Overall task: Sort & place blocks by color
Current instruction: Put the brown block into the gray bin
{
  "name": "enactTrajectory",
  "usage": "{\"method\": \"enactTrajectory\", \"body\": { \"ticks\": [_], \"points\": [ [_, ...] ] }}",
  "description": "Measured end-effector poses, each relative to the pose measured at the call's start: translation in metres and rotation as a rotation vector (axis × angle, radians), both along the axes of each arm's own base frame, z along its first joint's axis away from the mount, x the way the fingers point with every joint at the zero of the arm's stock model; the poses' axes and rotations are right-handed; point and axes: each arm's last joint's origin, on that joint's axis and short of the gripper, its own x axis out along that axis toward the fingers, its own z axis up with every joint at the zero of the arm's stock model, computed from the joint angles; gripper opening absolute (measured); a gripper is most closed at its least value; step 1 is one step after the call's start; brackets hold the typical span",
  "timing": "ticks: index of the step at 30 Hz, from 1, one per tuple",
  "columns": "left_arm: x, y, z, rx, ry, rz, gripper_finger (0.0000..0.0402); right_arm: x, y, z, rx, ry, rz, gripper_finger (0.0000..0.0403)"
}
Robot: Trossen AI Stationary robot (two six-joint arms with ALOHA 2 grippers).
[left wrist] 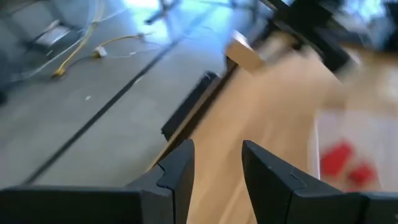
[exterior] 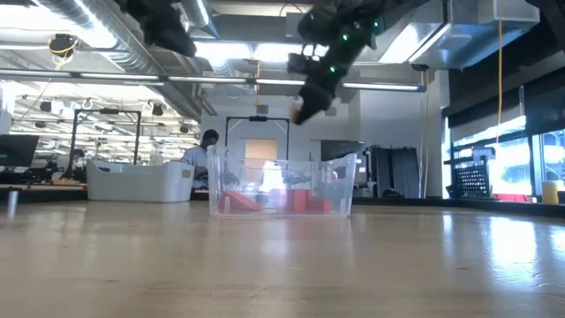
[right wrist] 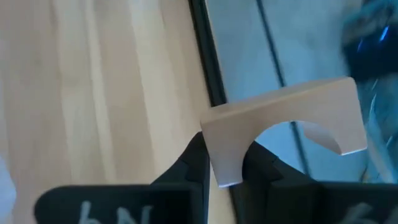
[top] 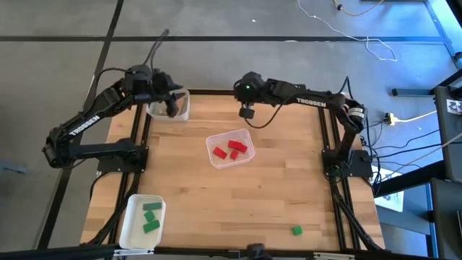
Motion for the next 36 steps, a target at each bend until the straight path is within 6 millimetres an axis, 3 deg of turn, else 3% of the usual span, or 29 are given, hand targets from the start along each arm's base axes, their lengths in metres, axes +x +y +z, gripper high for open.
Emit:
{"method": "enactTrajectory", "body": {
  "ticks": [6, 16, 20, 26, 32, 36],
  "points": [
    [0.008, 0.008, 0.002, -0.067, -0.121, 0.107, 0.0125, 0.019, 0.022, 0.02, -0.027, -0.122, 0.166, 0.0048],
    [0.033, 0.028, -0.021, 0.313, 0.329, -0.185, 0.0125, 0.033, 0.038, 0.037, -0.035, -0.274, 0.278, 0.0048],
    [0.042, 0.034, -0.025, 0.457, 0.422, -0.286, 0.0125, 0.035, 0.042, 0.037, -0.033, -0.274, 0.289, 0.0048],
    [0.05, 0.038, -0.022, 0.481, 0.353, -0.259, 0.0125, 0.036, 0.046, 0.037, -0.049, -0.264, 0.263, 0.0048],
    [0.049, 0.037, -0.022, 0.38, 0.278, -0.205, 0.0125, 0.04, 0.05, 0.038, -0.037, -0.304, 0.297, 0.0048],
    [0.047, 0.033, -0.018, 0.369, 0.226, -0.27, 0.0125, 0.045, 0.051, 0.036, 0.001, -0.355, 0.343, 0.0048]
  ]
}}
